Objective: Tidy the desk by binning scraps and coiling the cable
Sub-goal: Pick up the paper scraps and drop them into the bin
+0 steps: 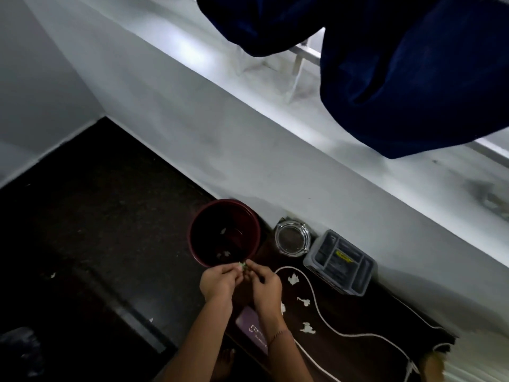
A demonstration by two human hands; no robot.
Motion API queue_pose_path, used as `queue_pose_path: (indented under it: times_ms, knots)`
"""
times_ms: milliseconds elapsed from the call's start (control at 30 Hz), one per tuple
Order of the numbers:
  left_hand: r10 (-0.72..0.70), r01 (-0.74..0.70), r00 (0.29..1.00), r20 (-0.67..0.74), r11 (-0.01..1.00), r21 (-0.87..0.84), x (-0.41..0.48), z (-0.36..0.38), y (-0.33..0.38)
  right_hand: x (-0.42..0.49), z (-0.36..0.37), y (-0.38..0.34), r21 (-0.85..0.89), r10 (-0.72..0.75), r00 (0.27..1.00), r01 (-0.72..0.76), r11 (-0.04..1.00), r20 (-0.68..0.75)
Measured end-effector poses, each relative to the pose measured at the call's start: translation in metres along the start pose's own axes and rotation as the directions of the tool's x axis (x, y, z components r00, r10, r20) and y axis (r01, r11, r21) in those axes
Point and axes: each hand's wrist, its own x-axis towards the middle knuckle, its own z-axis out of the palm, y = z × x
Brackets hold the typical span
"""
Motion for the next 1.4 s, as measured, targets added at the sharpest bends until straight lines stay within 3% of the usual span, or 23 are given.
queue_pose_path:
  times_ms: [233, 467, 667, 867, 1033, 1167, 1300, 1400]
  knots:
    - [0.049, -0.052, 0.998, -0.034, 0.995, -0.080, 0.026, 0.004, 0.043, 0.030, 0.021, -0.024, 0.083, -0.076, 0.995, 0.081, 0.993, -0.056]
    - [-0.028, 0.029, 0.999, 0.017, 0.999, -0.029, 0.022, 0.003, 0.027, 0.020, -0.003, 0.006, 0.147, 0.035, 0.988, -0.012, 0.989, -0.153]
    - [-0.060, 0.055, 0.996, 0.061, 0.995, 0.083, 0.002, 0.013, -0.012, -0.002, -0.050, 0.047, 0.098, 0.133, 0.934, -0.106, 0.990, -0.332]
    - [-0.119, 0.096, 0.984, 0.135, 0.981, 0.170, -0.022, 0.038, -0.053, -0.028, -0.100, 0.086, -0.075, 0.142, 0.875, -0.198, 0.977, -0.464]
    - [-0.174, 0.131, 0.967, 0.184, 0.966, 0.222, -0.038, 0.057, -0.075, -0.045, -0.127, 0.116, -0.253, 0.098, 0.904, -0.218, 0.943, -0.416]
    - [-0.199, 0.144, 0.962, 0.186, 0.950, 0.276, -0.047, 0.066, -0.086, -0.052, -0.131, 0.125, -0.367, 0.058, 0.960, -0.161, 0.916, -0.275]
    - [-0.236, 0.177, 0.957, 0.169, 0.936, 0.305, -0.051, 0.075, -0.094, -0.052, -0.129, 0.125, -0.582, 0.002, 0.996, -0.057, 0.811, -0.094]
    - [-0.256, 0.194, 0.954, 0.158, 0.925, 0.328, -0.051, 0.079, -0.099, -0.049, -0.130, 0.124, -0.637, -0.007, 0.998, -0.034, 0.770, -0.062]
